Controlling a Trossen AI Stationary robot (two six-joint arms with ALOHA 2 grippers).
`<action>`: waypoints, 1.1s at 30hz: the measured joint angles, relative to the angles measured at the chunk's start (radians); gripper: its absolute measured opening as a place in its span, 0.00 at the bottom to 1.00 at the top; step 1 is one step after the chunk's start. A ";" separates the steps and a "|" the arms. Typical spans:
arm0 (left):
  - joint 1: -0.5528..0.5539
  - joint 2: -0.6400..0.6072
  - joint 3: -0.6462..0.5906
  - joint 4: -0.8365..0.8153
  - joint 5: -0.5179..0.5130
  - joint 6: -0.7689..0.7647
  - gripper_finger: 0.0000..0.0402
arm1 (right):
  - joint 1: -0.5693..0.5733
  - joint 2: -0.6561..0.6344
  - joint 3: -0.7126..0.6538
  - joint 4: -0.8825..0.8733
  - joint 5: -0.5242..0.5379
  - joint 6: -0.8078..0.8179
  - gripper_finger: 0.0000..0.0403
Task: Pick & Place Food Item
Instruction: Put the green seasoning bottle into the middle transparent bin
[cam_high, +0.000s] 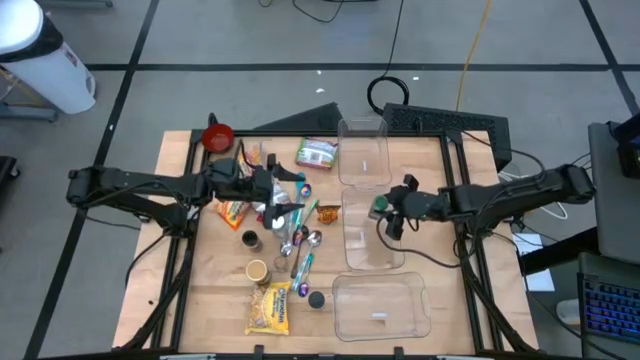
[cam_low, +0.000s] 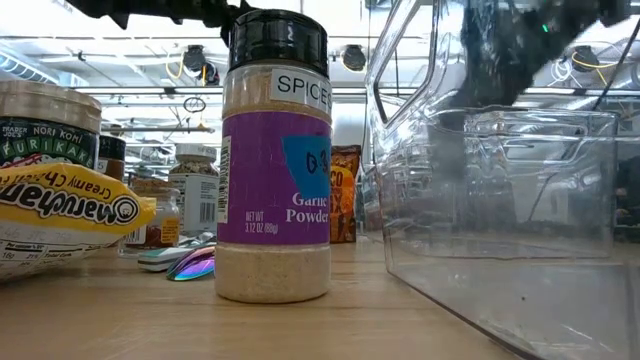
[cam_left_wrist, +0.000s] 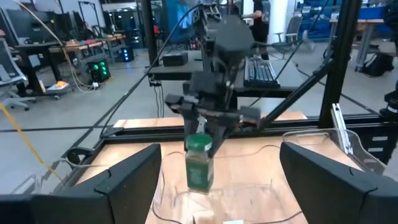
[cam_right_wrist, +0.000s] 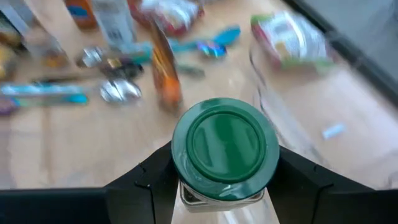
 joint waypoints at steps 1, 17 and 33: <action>0.000 0.000 0.000 0.002 0.000 0.000 0.83 | -0.007 0.001 -0.014 0.000 -0.002 0.004 0.46; 0.000 0.011 0.000 0.018 -0.026 -0.003 0.83 | -0.069 0.016 -0.177 0.190 -0.036 0.006 0.46; 0.000 0.011 0.000 0.019 -0.026 -0.007 0.84 | -0.069 0.024 -0.220 0.236 -0.029 0.020 0.52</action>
